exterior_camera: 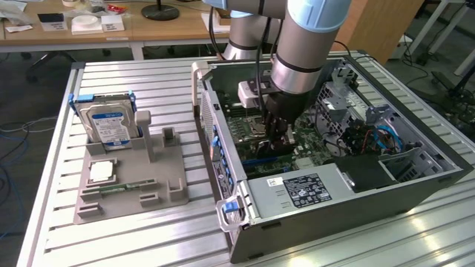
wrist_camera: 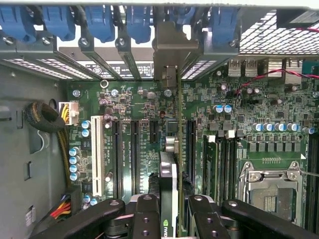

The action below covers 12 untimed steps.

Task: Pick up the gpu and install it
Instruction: 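Insert the gpu into the slot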

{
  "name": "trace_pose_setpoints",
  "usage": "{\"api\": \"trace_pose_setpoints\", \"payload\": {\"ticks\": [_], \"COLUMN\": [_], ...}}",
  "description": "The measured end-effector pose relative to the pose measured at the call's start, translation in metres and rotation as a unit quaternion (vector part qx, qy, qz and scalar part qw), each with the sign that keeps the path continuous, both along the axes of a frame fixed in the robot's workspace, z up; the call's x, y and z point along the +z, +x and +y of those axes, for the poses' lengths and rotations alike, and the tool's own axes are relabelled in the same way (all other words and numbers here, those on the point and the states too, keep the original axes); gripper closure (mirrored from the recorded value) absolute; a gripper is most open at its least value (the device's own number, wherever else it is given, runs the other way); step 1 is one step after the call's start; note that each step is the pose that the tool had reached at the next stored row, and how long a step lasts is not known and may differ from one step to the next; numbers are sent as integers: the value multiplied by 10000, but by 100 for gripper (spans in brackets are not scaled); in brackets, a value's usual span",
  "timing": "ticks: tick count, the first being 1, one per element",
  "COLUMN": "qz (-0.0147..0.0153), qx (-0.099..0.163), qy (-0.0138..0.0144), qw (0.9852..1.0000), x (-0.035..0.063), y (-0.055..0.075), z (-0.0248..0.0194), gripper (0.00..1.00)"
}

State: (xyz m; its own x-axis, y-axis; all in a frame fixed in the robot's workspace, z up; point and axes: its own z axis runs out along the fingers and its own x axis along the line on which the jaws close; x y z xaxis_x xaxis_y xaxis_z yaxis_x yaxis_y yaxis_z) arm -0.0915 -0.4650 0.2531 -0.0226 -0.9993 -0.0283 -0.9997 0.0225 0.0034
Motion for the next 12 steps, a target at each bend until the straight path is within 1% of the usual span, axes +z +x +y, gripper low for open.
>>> {"api": "trace_pose_setpoints", "payload": {"ticks": [12], "qz": [0], "qx": [0], "qy": [0], "qw": [10000], "x": [-44], "y": [0], "z": [0], "gripper": [73]}}
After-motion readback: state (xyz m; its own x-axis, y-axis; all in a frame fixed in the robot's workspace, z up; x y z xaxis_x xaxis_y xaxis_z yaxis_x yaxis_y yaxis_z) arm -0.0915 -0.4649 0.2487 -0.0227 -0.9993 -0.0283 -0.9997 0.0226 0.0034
